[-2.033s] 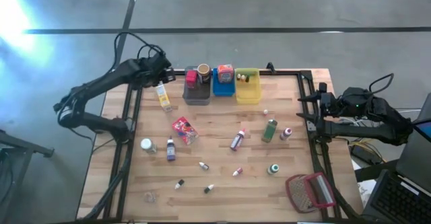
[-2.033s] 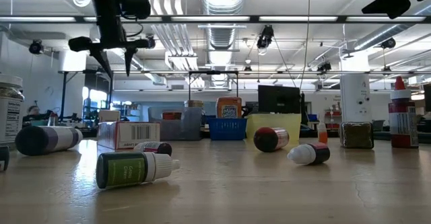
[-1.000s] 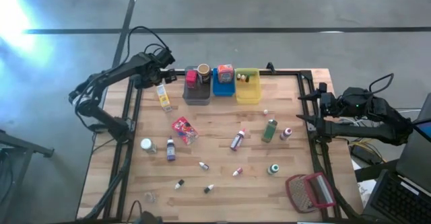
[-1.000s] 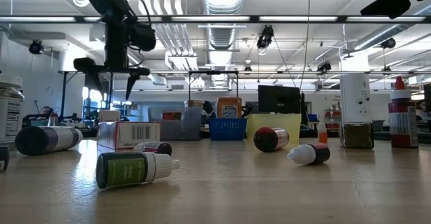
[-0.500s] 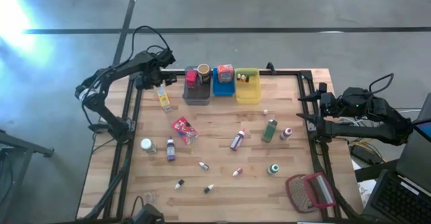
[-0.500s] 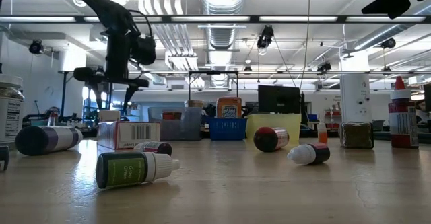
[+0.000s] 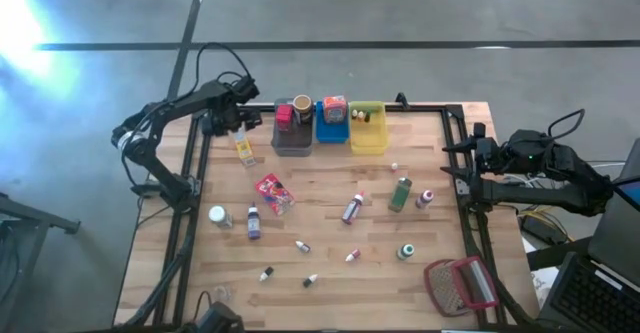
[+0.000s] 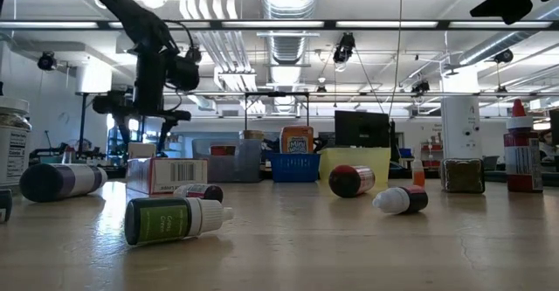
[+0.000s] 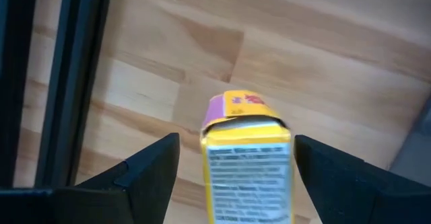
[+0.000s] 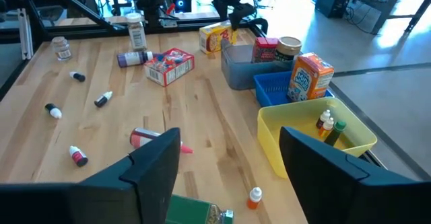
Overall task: Pick & Place Kitchen Items
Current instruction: Put the yellow cereal box into the blue bin
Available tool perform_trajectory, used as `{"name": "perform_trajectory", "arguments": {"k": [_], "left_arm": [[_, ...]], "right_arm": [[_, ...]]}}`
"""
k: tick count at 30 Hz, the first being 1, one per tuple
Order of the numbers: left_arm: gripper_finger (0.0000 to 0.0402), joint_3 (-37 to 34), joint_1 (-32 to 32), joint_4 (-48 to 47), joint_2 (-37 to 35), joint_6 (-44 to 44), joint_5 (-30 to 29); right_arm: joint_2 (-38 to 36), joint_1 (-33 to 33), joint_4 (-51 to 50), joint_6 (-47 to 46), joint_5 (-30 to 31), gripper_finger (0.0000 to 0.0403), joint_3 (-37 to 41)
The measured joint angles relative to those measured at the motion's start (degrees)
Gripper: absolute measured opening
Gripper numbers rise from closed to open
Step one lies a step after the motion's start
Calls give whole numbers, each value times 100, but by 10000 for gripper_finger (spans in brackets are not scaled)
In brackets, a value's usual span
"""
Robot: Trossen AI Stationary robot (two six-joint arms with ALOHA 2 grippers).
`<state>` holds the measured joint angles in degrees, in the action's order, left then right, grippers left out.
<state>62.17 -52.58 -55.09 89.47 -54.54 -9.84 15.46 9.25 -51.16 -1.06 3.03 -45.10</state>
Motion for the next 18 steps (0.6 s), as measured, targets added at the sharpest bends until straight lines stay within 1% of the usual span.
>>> {"name": "perform_trajectory", "arguments": {"k": [8,14,18], "left_arm": [[290,-263,-31,291,0,5,318],[256,-347,-31,448,1,32,359],[228,-349,-28,452,0,114,362]], "right_arm": [[0,1,0,-2,0,226,0],[0,0,1,-1,0,219,0],[0,1,1,-2,0,226,0]]}}
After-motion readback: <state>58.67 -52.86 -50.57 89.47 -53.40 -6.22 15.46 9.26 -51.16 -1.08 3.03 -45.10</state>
